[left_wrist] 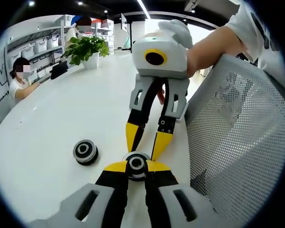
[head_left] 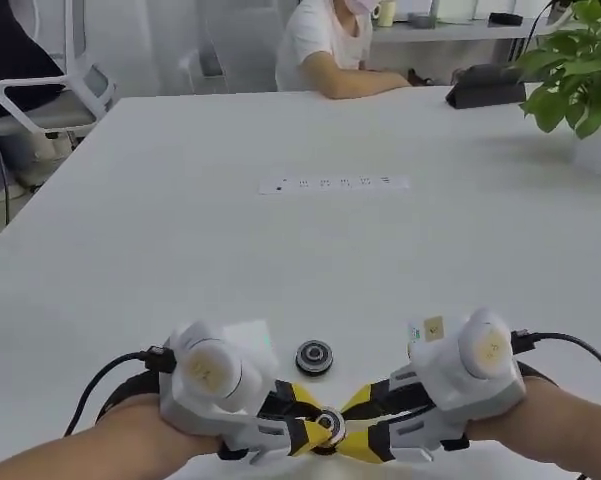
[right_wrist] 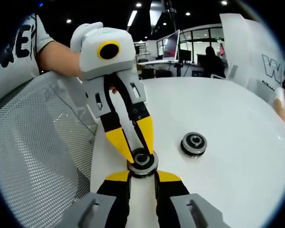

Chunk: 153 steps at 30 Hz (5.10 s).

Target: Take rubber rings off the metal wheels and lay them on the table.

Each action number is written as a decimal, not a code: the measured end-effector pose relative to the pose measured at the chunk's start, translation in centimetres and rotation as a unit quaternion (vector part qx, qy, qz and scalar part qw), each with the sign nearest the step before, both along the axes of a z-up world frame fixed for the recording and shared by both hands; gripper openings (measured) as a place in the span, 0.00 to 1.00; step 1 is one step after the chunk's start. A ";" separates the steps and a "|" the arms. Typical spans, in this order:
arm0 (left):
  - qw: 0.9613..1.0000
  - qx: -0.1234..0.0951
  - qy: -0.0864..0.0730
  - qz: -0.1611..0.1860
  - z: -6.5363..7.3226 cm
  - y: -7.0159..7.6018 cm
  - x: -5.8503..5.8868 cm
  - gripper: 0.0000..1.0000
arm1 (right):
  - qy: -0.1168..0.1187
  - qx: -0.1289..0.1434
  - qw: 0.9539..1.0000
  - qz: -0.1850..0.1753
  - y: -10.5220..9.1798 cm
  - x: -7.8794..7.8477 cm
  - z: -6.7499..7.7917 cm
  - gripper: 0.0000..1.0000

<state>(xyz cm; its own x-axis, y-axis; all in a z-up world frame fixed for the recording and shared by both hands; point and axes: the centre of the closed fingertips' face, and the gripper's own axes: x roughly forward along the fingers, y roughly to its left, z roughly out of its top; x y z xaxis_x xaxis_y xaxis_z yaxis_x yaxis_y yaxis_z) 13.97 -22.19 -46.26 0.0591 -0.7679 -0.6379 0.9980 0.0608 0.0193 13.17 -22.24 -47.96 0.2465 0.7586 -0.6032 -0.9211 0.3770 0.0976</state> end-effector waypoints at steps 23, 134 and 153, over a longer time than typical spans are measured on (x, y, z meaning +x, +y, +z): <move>1.000 0.002 -0.004 0.004 0.1 0.0 0.1 0.07 | 0.030 -0.001 0.999 -0.030 -0.8 0.2 -0.2 0.00; 0.998 -0.027 0.007 0.050 5.4 4.0 -0.4 0.31 | 0.135 0.177 0.969 -0.105 0.8 0.4 4.6 0.00; 0.994 -0.049 -0.004 0.096 8.1 8.0 0.7 0.49 | 0.129 0.190 0.970 -0.086 3.0 2.2 7.0 0.00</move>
